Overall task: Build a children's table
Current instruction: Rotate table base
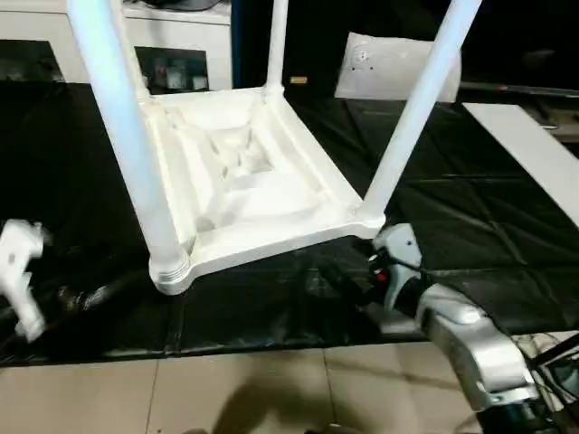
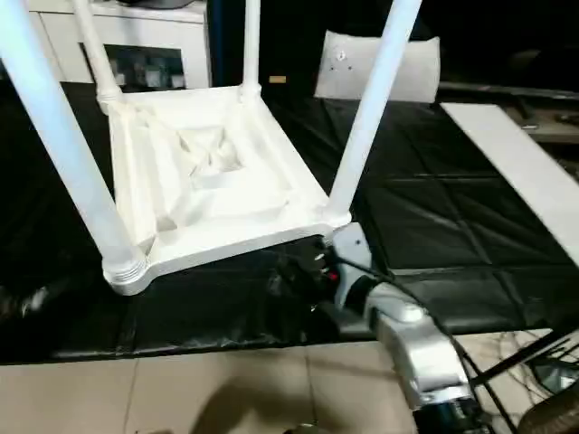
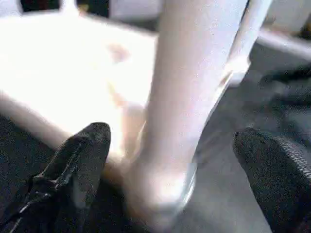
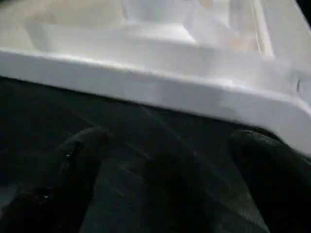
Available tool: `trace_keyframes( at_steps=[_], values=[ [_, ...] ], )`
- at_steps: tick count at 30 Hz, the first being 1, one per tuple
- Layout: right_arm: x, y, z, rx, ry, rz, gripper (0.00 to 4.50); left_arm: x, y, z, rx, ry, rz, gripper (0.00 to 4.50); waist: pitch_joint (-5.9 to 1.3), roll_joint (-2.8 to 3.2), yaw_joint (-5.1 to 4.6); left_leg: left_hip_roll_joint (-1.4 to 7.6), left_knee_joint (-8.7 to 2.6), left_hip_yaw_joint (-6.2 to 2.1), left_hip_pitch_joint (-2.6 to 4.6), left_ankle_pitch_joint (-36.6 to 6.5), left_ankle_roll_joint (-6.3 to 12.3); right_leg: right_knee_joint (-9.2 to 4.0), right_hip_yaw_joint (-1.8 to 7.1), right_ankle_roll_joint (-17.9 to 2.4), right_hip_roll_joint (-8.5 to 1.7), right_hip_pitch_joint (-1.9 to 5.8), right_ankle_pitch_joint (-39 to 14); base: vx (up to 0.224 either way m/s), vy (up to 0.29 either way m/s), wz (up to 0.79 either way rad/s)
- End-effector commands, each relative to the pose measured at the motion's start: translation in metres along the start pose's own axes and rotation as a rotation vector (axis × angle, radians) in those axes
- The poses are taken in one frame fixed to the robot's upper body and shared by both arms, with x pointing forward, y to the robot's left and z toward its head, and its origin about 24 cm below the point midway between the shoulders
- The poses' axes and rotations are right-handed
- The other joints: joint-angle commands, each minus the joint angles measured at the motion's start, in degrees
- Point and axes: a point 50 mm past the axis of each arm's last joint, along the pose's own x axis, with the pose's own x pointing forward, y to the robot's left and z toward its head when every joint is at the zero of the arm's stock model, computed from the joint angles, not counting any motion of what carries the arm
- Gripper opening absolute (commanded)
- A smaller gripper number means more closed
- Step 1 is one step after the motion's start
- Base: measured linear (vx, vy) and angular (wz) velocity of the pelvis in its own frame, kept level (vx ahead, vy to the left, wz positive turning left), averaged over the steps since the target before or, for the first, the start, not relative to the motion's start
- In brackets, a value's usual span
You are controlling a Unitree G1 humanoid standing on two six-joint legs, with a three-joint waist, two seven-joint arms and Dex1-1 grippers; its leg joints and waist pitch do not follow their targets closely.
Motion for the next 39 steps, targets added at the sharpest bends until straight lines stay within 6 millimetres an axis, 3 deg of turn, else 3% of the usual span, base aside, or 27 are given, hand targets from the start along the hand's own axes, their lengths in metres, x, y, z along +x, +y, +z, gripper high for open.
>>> trace_keyframes(
  at_steps=[1, 8, 11, 15, 18, 23, 30, 35, 36, 39],
  values=[
    [0.008, -0.006, 0.001, -0.017, 0.028, -0.059, 4.5, 0.02, -0.006, 0.002, -0.004, -0.025, -0.04, 4.45, -2.8, 1.66, -0.04, 0.79, -4.41, -0.17, 0.41, -15.69, -1.78, -4.29, 3.0, -9.37, -3.24, 2.12, -14.2, 0.0, 0.0, 0.0],
    [0.032, -0.012, 0.005, -0.034, 0.027, -0.147, 4.5, 0.054, -0.014, 0.006, -0.024, -0.09, -0.107, 4.45, -3.43, 1.3, 0.01, 0.67, -3.92, -0.03, 0.23, -12.73, -2.16, -3.78, 3.03, -9.17, -3.18, 2.5, -10.42, 0.0, 0.0, 0.0],
    [0.046, -0.016, 0.007, -0.01, 0.019, -0.197, 4.5, 0.072, -0.038, 0.008, -0.063, -0.102, -0.253, 4.45, -3.64, 1.3, 0.14, 0.76, -3.76, 0.19, 0.37, -10.79, -2.11, -3.18, 2.99, -11.2, -3.23, 2.29, -6.89, 0.0, 0.0, 0.0],
    [0.056, -0.016, 0.009, 0.0, 0.023, -0.214, 4.5, 0.085, -0.067, 0.008, -0.092, -0.087, -0.408, 4.45, -3.61, 0.97, 0.15, 0.75, -3.82, 0.21, 0.11, -10.33, -2.07, -2.95, 2.93, -10.86, -3.11, 2.72, -5.45, 0.0, 0.0, 0.0],
    [0.064, -0.013, 0.012, 0.011, 0.015, -0.21, 4.5, 0.1, -0.101, 0.013, -0.124, -0.097, -0.571, 4.45, -3.64, 0.7, -0.15, 0.69, -3.66, 0.25, -0.1, -10.52, -2.06, -3.06, 3.01, -10.26, -3.29, 2.92, -7.16, 0.0, 0.0, 0.0],
    [0.072, -0.009, 0.017, 0.005, -0.006, -0.197, 4.5, 0.12, -0.122, 0.019, -0.122, -0.131, -0.662, 4.45, -3.5, 0.37, -0.93, 0.47, -3.5, 0.21, -0.6, -11.43, -1.71, -3.63, 2.9, -8.75, -3.19, 3.01, -11.62, 0.0, 0.0, 0.0],
    [0.079, -0.007, 0.02, -0.007, -0.02, -0.179, 4.5, 0.151, -0.143, 0.032, -0.095, -0.183, -0.724, 4.45, -3.55, 0.5, -0.99, 0.49, -3.11, 0.34, -0.12, -12.78, -1.4, -4.08, 2.91, -8.42, -3.0, 2.32, -14.32, 0.0, 0.0, 0.0],
    [0.083, -0.002, 0.019, -0.013, -0.025, -0.144, 4.5, 0.175, -0.155, 0.042, -0.078, -0.225, -0.746, 4.45, -3.68, 0.37, -1.18, 0.45, -3.12, 0.18, -0.66, -12.55, -0.96, -3.98, 2.69, -8.64, -3.08, 2.77, -13.01, 0.0, 0.0, 0.0],
    [0.083, -0.001, 0.019, -0.011, -0.026, -0.148, 4.5, 0.181, -0.155, 0.045, -0.069, -0.237, -0.734, 4.45, -3.74, 0.7, -1.05, 0.43, -3.06, 0.15, -0.65, -12.27, -0.82, -3.98, 2.7, -8.68, -3.12, 2.78, -12.98, 0.0, 0.0, 0.0],
    [0.084, -0.004, 0.02, -0.007, -0.035, -0.173, 4.5, 0.194, -0.15, 0.049, -0.028, -0.265, -0.67, 4.45, -3.73, 0.51, -1.1, 0.4, -2.98, 0.18, -0.69, -12.75, -0.57, -4.29, 2.61, -8.31, -3.11, 2.74, -14.52, 0.0, 0.0, 0.0]
  ],
)
